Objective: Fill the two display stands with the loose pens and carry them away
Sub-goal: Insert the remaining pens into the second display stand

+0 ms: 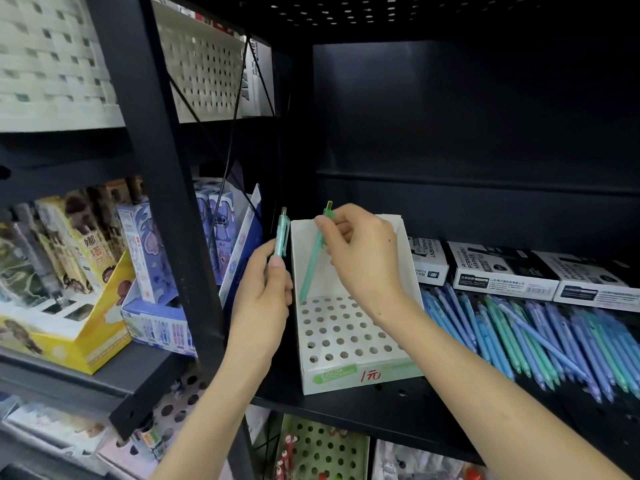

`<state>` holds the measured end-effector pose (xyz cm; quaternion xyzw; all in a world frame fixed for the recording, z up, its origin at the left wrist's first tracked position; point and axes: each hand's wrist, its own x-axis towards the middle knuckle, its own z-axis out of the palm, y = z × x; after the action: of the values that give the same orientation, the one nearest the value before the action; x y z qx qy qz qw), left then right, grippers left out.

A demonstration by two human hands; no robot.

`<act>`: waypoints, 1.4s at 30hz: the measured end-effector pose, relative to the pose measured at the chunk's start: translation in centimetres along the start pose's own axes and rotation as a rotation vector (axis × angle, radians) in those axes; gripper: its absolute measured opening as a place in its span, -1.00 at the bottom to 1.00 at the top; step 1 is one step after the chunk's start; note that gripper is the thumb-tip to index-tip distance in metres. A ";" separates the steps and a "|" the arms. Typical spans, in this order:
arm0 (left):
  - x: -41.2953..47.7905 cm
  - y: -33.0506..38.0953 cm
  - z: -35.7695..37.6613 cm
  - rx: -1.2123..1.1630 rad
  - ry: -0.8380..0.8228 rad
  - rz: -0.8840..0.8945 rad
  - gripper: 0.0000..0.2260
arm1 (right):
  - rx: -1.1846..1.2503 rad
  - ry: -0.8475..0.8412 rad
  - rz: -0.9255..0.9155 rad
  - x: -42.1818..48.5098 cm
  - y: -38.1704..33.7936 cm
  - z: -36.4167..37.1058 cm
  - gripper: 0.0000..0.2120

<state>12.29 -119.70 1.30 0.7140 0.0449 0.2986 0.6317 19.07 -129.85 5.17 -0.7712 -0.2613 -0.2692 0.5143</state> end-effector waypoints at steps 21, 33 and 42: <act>0.8 -0.4 -0.1 -0.144 0.060 0.136 -0.85 | -0.196 -0.209 0.040 0.1 0.5 1.6 -0.66; 0.3 0.2 0.1 -0.039 -0.055 0.262 -0.91 | 0.221 -0.261 0.114 -0.4 -2.1 -2.9 -0.83; 0.4 -1.0 0.3 0.249 0.056 0.196 -0.72 | 0.084 -0.006 0.106 0.8 -0.2 -5.0 -0.76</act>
<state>13.01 -119.58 0.54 0.7790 0.0293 0.3707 0.5048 18.77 -134.35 7.47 -0.7625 -0.2329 -0.2283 0.5588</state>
